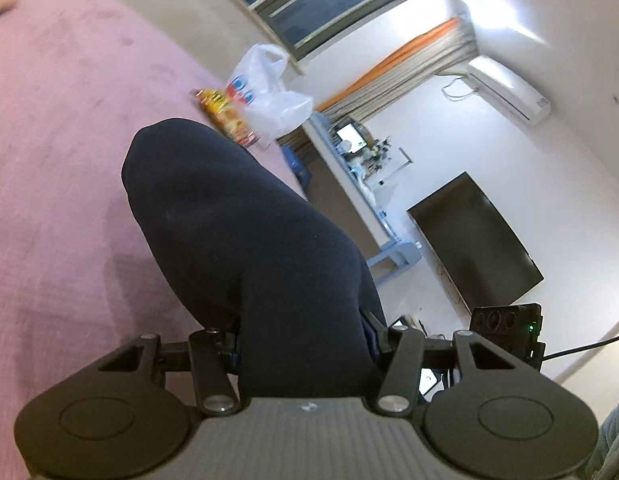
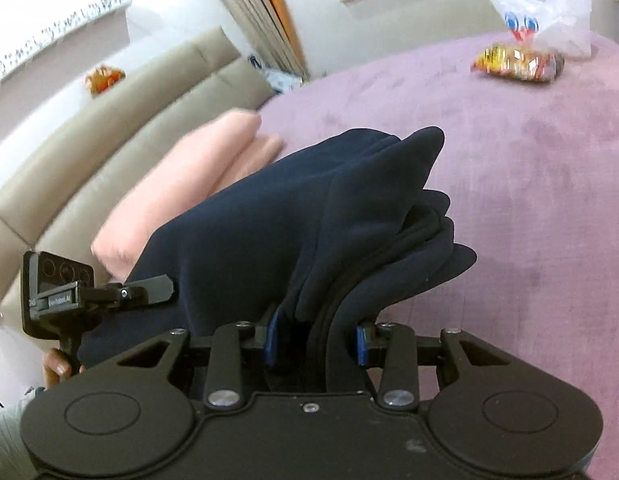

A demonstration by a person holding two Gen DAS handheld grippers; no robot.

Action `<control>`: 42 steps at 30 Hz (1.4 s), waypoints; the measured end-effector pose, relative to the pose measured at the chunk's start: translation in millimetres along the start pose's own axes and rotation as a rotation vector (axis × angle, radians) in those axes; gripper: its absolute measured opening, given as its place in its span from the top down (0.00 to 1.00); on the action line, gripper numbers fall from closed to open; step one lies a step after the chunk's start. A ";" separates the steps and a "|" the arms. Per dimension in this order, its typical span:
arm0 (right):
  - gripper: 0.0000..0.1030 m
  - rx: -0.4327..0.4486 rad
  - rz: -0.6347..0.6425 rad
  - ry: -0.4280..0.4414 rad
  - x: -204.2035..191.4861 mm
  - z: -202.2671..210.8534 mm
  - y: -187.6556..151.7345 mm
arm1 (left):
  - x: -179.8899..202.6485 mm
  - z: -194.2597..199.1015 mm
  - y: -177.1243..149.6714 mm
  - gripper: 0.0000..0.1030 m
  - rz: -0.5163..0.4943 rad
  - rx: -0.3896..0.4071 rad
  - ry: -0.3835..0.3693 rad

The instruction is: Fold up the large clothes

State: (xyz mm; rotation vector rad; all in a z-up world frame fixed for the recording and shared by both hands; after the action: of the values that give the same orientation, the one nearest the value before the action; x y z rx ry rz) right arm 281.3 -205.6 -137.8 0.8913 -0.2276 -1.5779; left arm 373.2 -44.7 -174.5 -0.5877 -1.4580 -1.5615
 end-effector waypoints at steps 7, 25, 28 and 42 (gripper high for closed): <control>0.57 -0.174 -0.045 -0.061 29.2 -61.5 -111.0 | -100.3 7.7 -107.4 0.37 0.184 -0.039 0.175; 0.37 -0.061 0.107 -0.184 40.5 9.2 -157.4 | -56.9 117.5 -187.2 0.48 0.078 0.057 0.353; 0.37 0.099 0.172 -0.214 24.1 40.2 -123.5 | -20.9 131.1 -156.6 0.47 -0.048 0.101 0.417; 1.00 0.066 0.297 -0.287 19.9 -64.4 -103.4 | -59.6 72.3 -150.6 0.97 0.042 0.091 0.241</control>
State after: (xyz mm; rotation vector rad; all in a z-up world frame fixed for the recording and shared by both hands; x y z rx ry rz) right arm 245.4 -177.9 -252.6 0.6433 -0.5923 -1.4199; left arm 259.0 27.4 -289.5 -0.3609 -1.3177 -1.4699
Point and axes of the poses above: each gripper's, at about its wrist camera, not at the fingertips, and z roughly against the way its jaws point, x to its right, y to its top, the point moved 9 cm from there along -z, roughly the way its jaws point, and after that the axes turned 9 degrees about -y, right-handed, at the moved point
